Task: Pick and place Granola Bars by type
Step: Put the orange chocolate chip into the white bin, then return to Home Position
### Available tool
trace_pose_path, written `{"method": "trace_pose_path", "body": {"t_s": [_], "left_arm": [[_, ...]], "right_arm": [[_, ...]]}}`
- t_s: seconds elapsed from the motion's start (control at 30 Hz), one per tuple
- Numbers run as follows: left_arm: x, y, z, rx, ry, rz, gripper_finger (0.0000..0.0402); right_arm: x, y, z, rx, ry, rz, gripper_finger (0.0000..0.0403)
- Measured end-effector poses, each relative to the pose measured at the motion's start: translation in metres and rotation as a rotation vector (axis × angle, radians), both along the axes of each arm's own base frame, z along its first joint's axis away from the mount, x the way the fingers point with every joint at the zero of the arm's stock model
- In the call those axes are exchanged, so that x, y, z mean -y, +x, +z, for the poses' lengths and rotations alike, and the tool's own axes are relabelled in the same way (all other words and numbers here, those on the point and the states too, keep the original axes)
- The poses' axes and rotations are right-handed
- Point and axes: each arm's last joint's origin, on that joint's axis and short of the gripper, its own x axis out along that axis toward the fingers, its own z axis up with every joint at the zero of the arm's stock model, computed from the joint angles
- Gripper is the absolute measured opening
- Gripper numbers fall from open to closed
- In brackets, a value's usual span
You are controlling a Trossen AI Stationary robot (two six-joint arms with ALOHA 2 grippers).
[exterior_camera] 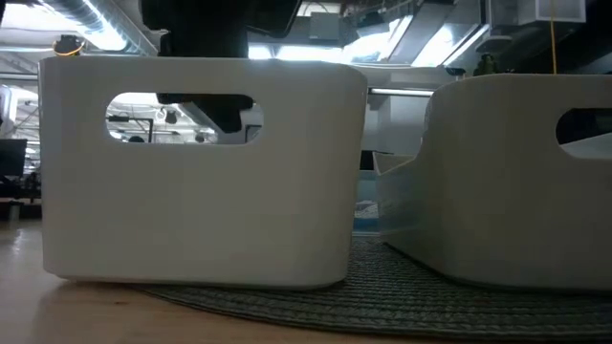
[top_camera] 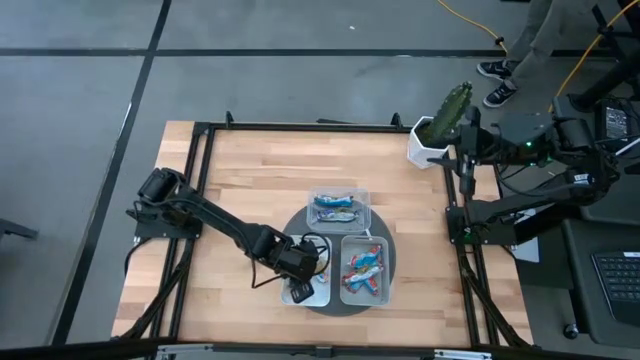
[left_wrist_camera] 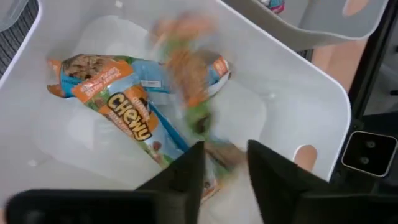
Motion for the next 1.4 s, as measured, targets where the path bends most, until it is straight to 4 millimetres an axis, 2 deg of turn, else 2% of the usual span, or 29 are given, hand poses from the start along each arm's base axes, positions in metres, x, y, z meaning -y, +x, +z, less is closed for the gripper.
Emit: {"method": "trace_pose_path", "body": {"t_s": [0.13,0.27,0.43,0.67,0.73,0.87,0.93,1.03,1.23,1.4], "left_arm": [[-0.001,0.000,0.001,-0.006,-0.012,0.014,0.0167],[-0.006,-0.003,0.010,-0.016,-0.060,0.003,0.0206],[-0.017,-0.008,0.033,0.026,-0.137,-0.023,0.0221],[-0.046,-0.029,0.090,0.182,-0.238,-0.076,0.0216],[-0.056,-0.040,0.108,0.265,-0.214,-0.149,0.0218],[-0.083,-0.066,0.146,0.473,-0.043,-0.283,0.0220],[-0.095,-0.082,0.164,0.562,0.067,-0.264,0.0219],[-0.110,-0.106,0.184,0.646,0.224,-0.142,0.0217],[-0.145,-0.161,0.209,0.729,0.404,-0.071,0.0221],[-0.165,-0.211,0.207,0.826,0.425,-0.012,0.0219]], "right_arm": [[0.000,-0.001,0.000,-0.006,-0.003,0.012,0.0177],[-0.001,-0.001,-0.005,-0.016,0.002,0.021,0.0177],[-0.001,0.002,-0.016,-0.042,0.002,0.021,0.0177],[-0.001,0.010,-0.025,-0.017,-0.001,0.022,0.0177],[-0.001,0.012,-0.026,-0.010,-0.008,0.025,0.0177],[-0.001,0.014,-0.022,0.030,-0.030,0.038,0.0177],[-0.001,0.014,-0.021,0.046,-0.042,0.044,0.0177],[0.000,0.013,-0.019,0.068,-0.048,0.040,0.0177],[0.002,0.009,-0.017,0.083,-0.065,-0.003,0.0177],[0.003,0.008,-0.016,0.095,-0.083,-0.037,0.0177]]}}
